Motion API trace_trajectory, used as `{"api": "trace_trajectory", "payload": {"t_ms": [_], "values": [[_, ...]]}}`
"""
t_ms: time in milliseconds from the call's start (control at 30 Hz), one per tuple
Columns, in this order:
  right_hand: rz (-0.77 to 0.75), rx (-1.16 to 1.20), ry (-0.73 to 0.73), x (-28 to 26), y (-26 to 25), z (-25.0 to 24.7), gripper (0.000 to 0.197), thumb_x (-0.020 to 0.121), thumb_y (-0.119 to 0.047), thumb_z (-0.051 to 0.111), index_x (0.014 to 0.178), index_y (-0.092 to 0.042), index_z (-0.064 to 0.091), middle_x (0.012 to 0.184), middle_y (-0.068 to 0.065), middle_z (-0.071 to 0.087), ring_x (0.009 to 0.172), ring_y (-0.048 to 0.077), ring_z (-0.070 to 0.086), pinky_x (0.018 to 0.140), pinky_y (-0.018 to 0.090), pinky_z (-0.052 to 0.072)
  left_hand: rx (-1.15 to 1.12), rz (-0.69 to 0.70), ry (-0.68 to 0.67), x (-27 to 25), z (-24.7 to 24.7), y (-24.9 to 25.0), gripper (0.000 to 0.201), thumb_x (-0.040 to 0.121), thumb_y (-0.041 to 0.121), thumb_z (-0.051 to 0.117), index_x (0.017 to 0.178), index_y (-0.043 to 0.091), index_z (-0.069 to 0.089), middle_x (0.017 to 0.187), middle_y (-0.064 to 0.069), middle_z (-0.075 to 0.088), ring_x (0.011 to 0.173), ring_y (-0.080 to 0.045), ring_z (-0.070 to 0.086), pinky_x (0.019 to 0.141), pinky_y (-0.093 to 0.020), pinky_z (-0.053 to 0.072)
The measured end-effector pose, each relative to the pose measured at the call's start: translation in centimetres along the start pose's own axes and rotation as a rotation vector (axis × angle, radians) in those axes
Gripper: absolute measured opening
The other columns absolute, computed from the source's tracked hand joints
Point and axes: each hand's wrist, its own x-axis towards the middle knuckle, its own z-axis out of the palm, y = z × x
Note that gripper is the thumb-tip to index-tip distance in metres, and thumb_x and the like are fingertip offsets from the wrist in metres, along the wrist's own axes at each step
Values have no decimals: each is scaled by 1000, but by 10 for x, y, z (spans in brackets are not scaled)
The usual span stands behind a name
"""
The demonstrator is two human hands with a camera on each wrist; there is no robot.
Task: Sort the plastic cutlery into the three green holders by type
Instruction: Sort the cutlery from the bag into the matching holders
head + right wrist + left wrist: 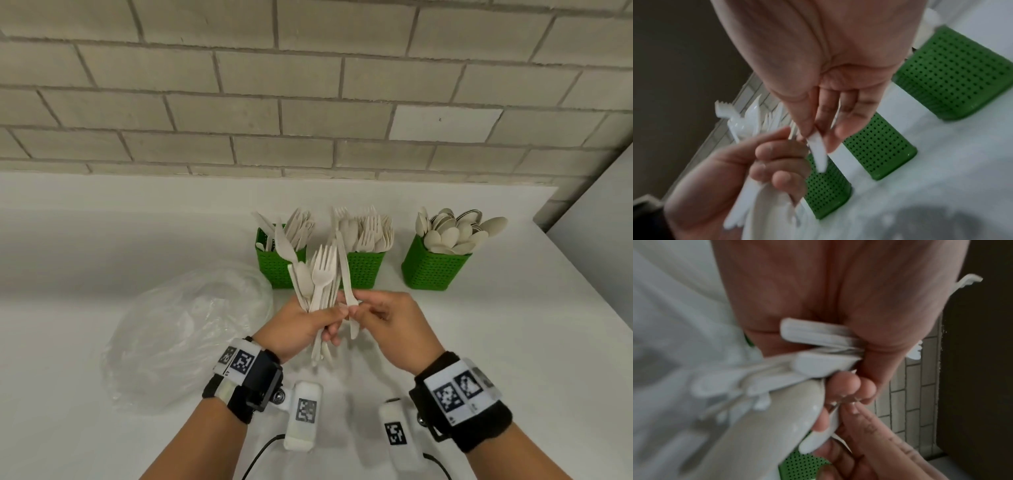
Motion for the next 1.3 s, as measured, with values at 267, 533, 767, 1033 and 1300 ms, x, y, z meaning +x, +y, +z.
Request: {"api": "trace_trajectory", "payload": {"t_ms": [267,533,767,1033,1300], "values": [[-44,-82,-131,5,-17,0,16,92,-15,63,106,-16,69,80,-5,66,68,2,60,68,21,48,59,103,112,4,-1,-11,34,91,32,61,71,4,63,46,-4,41,43,-19,39,52,-34,43],[-59,33,44,17,-26,-4,10,85,-15,72,75,-14,73,64,7,66,56,13,55,56,21,46,58,98,29,-1,-1,-13,26,92,25,61,90,-1,65,49,-5,48,43,-18,44,58,-44,42],[175,842,50,12,-46,-32,20,95,-13,46,100,-5,64,70,12,68,50,21,63,40,24,46,-103,32,206,-8,-24,-17,29,85,27,64,88,0,71,52,-9,48,45,-17,40,50,-30,43],[71,617,-104,10,-59,-11,18,83,-21,59,88,-5,63,99,16,73,74,18,65,60,23,49,-184,21,213,-17,-34,-11,31,86,25,67,95,-5,66,54,-9,51,44,-17,40,51,-31,44],[-135,419,152,77,-83,3,19,88,8,59,98,-7,63,92,7,75,84,11,71,68,22,52,-326,27,320,-36,-52,3,30,86,23,60,96,-4,66,54,-9,44,44,-15,39,51,-29,46]]}}
